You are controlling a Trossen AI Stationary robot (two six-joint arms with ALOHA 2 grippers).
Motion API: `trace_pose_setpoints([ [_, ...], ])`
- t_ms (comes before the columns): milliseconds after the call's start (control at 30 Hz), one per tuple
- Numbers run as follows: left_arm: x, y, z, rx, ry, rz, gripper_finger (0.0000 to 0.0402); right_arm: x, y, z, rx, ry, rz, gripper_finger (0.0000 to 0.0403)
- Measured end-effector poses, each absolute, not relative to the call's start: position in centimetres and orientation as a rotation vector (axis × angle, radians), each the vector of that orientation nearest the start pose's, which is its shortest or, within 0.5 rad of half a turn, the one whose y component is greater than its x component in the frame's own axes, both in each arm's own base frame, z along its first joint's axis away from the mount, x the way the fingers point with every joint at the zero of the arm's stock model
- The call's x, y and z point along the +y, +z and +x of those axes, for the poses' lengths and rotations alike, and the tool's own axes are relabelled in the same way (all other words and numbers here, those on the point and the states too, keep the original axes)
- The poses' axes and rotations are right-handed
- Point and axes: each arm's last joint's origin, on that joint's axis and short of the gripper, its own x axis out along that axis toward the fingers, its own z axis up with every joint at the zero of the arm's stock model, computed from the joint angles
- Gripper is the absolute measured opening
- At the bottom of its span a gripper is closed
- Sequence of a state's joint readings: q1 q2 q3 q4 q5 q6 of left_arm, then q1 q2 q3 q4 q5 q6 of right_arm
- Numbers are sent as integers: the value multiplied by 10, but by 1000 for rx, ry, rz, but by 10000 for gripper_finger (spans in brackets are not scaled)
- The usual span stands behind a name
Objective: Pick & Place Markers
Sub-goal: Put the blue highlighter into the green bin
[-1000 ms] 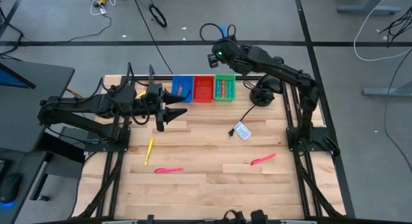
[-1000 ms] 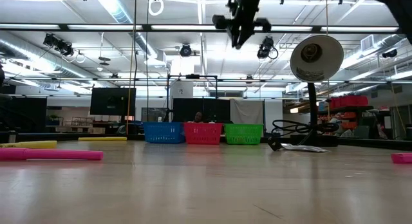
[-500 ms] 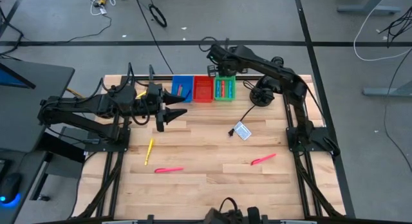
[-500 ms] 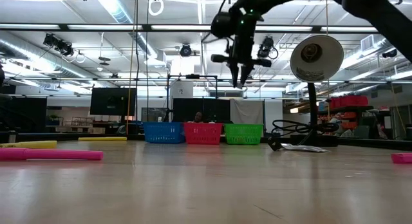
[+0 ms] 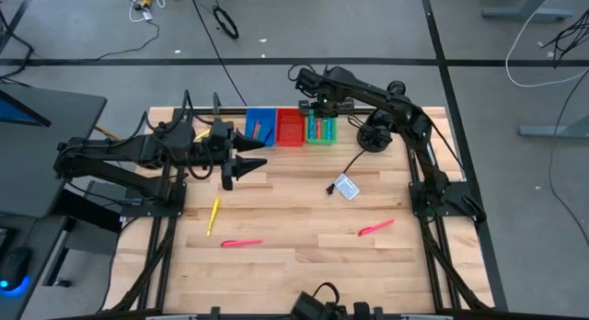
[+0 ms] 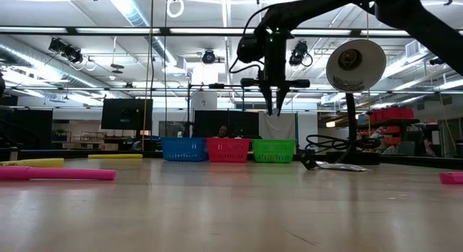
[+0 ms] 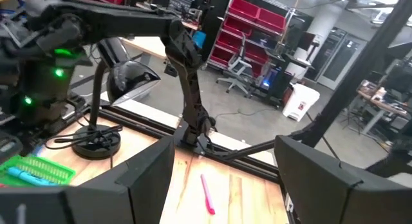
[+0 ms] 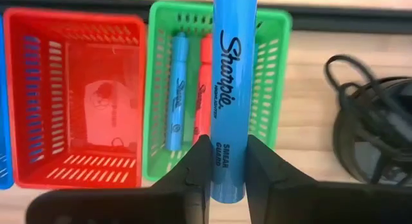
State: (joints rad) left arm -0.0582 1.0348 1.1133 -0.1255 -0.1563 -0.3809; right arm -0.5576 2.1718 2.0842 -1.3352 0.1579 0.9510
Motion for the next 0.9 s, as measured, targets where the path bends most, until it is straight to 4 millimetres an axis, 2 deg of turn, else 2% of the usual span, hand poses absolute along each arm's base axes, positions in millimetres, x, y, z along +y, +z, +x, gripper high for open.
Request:
trace_pose_setpoints([
  [500,-8,405,221,28,104,-374,275,-235,211,383,1190,-1261,1052,52],
  [733,-9,405,221,33,87,-374,275,-243,192,375,1228,-1283,1102,52],
  [900,-9,405,221,34,87,-344,275,-241,182,376,1231,-1251,1096,52],
])
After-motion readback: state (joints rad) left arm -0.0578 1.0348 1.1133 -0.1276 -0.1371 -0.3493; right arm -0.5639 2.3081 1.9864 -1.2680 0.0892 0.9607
